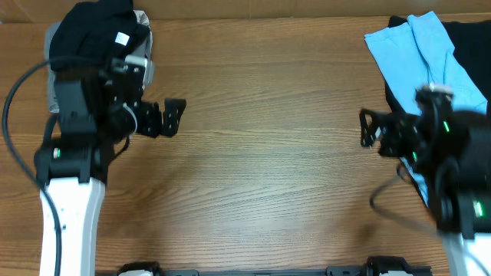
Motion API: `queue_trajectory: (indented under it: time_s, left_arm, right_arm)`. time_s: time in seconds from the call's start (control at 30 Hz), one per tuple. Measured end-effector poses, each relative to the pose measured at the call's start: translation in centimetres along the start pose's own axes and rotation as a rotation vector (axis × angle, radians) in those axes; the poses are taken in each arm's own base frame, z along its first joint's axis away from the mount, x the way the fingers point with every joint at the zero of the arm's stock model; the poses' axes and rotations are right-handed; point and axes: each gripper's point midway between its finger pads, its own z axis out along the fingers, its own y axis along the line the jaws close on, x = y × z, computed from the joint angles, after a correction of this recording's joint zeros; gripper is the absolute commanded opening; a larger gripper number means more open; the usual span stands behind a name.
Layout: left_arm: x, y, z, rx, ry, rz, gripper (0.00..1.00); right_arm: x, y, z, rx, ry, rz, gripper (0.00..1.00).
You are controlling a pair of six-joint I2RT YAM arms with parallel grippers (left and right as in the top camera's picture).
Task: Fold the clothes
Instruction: 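Reach the right gripper to the light blue T-shirt and grasp it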
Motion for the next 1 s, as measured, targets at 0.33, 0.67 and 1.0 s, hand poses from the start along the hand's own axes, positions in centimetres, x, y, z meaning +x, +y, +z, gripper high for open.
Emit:
queue_trajectory:
  time_s: [0.33, 0.67, 1.0]
  left_arm:
    - [3.8, 2.6, 7.3, 0.038, 0.207, -0.076, 1.00]
    - [4.7, 2.9, 9.7, 0.081, 0.238, -0.097, 1.00]
    - [2.6, 1.2, 10.8, 0.111, 0.159, -0.019, 1.00]
  right_arm:
    - [5.5, -4.8, 9.1, 0.116, 0.349, 0.156, 1.00]
    - [6.7, -19.7, 8.4, 0.461, 0.310, 0.595, 1.00]
    - [5.8, -28.6, 7.2, 0.621, 0.168, 0.640, 0.95]
